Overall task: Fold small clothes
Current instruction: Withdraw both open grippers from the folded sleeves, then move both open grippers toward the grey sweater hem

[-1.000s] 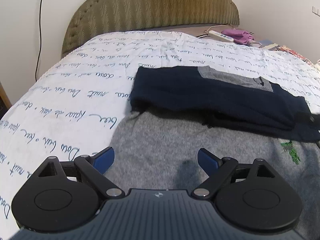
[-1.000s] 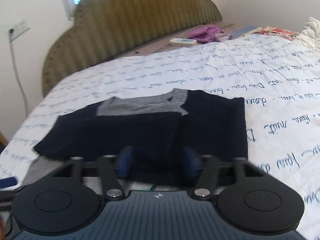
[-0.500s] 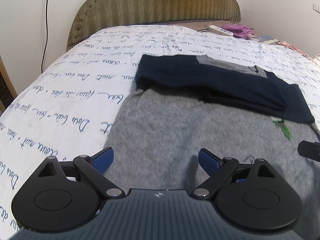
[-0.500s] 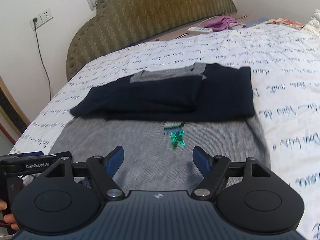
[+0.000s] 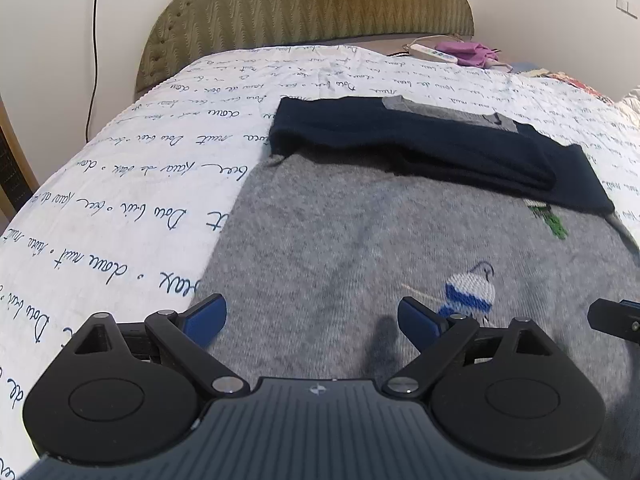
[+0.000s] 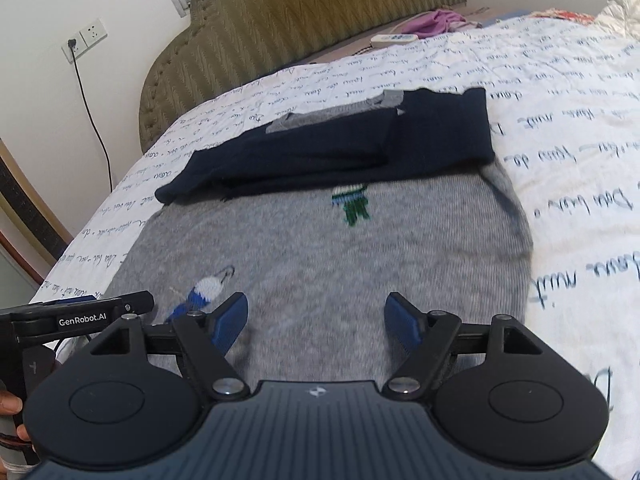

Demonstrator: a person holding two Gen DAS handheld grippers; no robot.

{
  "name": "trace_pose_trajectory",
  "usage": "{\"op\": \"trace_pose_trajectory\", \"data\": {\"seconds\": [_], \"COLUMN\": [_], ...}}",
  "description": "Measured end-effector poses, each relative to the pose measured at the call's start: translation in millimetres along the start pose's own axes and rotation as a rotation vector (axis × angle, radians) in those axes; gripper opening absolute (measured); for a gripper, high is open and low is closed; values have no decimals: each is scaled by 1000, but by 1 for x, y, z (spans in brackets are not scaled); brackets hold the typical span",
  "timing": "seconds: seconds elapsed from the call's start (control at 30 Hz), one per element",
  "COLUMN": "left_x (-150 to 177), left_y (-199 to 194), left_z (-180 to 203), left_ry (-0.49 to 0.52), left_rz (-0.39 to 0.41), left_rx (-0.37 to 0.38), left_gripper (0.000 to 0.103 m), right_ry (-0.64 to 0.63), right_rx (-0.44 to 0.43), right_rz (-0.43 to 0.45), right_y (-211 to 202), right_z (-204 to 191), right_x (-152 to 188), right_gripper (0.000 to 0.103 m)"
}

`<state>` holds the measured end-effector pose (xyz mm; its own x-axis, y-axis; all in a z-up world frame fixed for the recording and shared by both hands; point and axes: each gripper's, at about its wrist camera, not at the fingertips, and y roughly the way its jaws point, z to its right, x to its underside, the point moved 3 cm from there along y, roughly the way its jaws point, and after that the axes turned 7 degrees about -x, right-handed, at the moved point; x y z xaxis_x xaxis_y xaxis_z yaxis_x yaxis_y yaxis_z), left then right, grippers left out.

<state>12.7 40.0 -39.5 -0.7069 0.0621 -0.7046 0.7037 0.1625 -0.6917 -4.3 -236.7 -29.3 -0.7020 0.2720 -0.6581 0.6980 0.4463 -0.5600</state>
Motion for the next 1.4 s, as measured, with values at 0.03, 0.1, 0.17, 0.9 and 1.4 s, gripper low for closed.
{"op": "trace_pose_trajectory", "data": {"seconds": [0.03, 0.1, 0.17, 0.9, 1.4], "left_x": [1, 4, 6, 23, 49], "left_y": [-1, -2, -3, -26, -46], "left_z": [0, 0, 0, -3, -3], "left_ry": [3, 5, 6, 18, 35], "left_rz": [-1, -3, -5, 18, 20], "left_rx": [0, -1, -2, 42, 48], "left_gripper": [94, 94, 94, 94, 99], "right_ry": [0, -8, -19, -36, -235], "right_rx": [2, 6, 15, -150, 177], "right_rz": [-2, -4, -3, 61, 31], "right_y": [0, -2, -3, -31, -55], "right_z": [0, -1, -2, -3, 5], "right_x": [3, 7, 10, 41, 50], "right_gripper": [76, 76, 76, 77, 77]}}
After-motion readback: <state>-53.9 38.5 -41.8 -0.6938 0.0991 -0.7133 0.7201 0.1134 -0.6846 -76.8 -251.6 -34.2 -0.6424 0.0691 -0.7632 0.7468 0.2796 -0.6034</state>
